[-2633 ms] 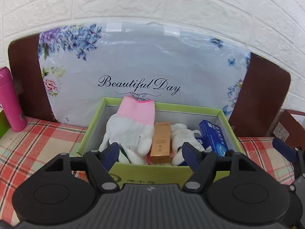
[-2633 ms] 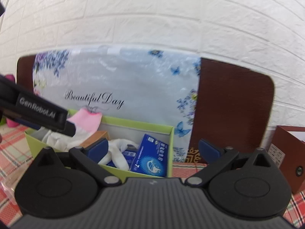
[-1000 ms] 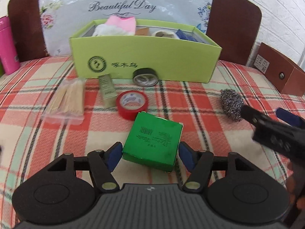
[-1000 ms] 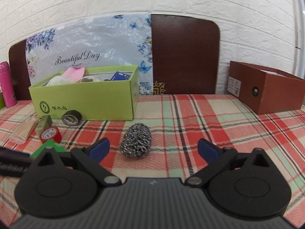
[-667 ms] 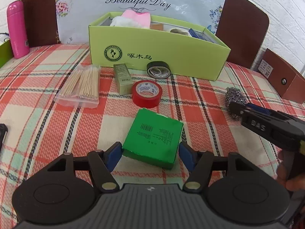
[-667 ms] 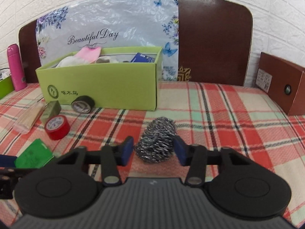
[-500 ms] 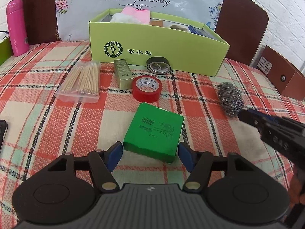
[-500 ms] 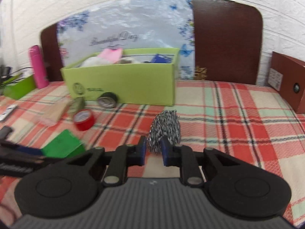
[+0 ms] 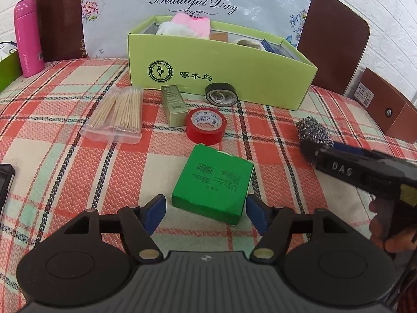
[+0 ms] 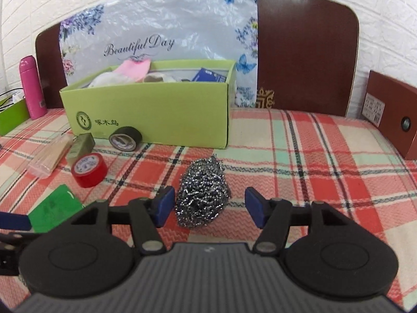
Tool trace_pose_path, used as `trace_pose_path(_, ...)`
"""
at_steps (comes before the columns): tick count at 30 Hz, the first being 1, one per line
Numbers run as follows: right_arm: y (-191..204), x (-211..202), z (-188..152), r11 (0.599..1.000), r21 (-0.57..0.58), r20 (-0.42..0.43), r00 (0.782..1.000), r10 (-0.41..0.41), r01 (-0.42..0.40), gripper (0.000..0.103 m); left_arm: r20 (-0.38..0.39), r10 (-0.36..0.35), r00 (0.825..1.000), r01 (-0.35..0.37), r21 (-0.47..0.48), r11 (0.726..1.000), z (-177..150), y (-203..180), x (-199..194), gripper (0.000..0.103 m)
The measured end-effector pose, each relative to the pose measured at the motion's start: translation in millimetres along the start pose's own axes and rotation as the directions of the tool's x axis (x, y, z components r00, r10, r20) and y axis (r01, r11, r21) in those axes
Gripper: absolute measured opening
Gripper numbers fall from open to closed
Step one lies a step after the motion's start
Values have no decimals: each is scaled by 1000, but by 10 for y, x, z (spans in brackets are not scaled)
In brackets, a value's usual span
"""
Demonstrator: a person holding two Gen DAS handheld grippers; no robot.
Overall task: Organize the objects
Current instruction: 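Grasp steel wool scrubber with right tool while left grasps green box, then carry scrubber and green box into the lime-green box and release both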
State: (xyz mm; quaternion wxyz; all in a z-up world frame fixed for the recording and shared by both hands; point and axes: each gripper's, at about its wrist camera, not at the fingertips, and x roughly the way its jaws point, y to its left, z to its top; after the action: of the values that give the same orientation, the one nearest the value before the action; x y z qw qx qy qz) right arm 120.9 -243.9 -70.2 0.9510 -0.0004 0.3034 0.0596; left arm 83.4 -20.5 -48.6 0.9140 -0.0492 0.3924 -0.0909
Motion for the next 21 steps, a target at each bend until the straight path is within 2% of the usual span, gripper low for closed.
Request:
trace_pose_path(1, -1, 24, -22, 1000, 2, -14, 1000, 11, -11, 42, 4, -1, 1000, 1, 0, 1000, 14, -3, 0, 71)
trace_pose_path(2, -1, 34, -40, 1000, 3, -26, 999, 25, -25, 39, 8, -1, 1000, 1, 1, 1000, 31, -9, 4, 72)
trace_pose_path(9, 34, -78, -112, 999, 2, -36, 998, 49, -49, 36, 15, 0, 1000, -1, 38, 999, 139, -64, 105, 75)
trace_pose_path(15, 113, -213, -96, 995, -1, -28, 995, 98, -98, 35, -13, 12, 1000, -11, 87, 996, 149, -114, 246, 75)
trace_pose_path(18, 158, -272, -77, 992, -12, -18, 992, 122, -122, 33, -8, 17, 1000, -16, 117, 993, 127, -131, 239, 69)
trace_pose_path(21, 190, -326, -42, 990, -18, -1, 991, 137, -137, 32, -15, -9, 1000, 10, 82, 997, 146, -93, 186, 68)
